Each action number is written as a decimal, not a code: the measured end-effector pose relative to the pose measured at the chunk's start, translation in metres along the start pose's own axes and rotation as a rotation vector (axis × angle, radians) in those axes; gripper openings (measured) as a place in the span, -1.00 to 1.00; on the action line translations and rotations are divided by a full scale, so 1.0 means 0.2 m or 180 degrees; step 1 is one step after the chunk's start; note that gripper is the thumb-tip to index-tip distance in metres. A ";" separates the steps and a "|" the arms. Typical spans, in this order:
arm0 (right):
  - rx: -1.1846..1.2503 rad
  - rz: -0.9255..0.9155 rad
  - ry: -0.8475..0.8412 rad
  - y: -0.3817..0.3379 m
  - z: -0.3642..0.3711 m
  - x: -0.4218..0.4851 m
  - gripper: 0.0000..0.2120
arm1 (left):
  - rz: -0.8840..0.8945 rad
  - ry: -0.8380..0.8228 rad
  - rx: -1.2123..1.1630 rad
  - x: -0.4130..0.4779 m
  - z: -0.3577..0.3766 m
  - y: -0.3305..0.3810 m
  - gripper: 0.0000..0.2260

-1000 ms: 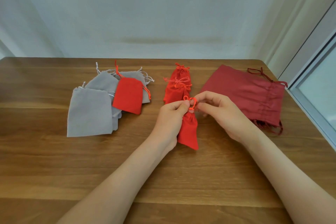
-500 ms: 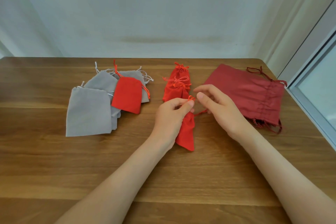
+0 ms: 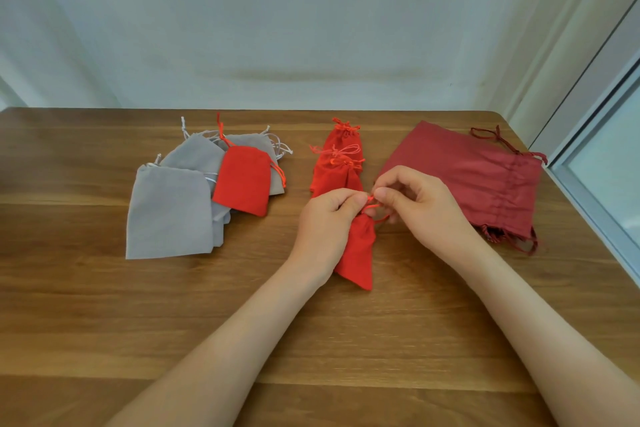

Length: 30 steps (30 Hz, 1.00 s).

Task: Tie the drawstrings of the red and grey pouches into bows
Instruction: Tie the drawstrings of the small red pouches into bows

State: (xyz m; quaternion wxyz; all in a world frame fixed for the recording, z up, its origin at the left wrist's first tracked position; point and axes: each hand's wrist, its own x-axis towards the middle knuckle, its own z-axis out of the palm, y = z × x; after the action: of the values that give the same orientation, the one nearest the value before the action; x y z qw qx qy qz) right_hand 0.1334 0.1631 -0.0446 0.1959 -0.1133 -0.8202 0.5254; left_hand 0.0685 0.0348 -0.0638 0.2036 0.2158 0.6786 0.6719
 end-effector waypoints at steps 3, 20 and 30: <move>0.0156 0.0047 -0.0172 -0.01 0.00 0.00 -0.82 | -0.0047 0.0133 0.0002 0.02 0.00 -0.01 -0.81; 0.0279 0.0010 -0.0101 -0.04 0.01 -0.02 -0.86 | 0.0472 0.0499 0.0827 0.00 0.00 0.01 -0.93; -0.0552 -0.0183 0.0214 -0.03 0.01 -0.02 -0.85 | 0.1149 0.0522 0.1982 0.00 -0.02 0.01 -0.95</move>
State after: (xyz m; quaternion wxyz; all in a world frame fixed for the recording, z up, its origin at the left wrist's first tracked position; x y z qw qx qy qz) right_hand 0.1364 0.1575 -0.0416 0.2277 -0.1238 -0.8585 0.4425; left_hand 0.0665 0.0310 -0.0609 -0.0487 0.3291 0.8157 0.4733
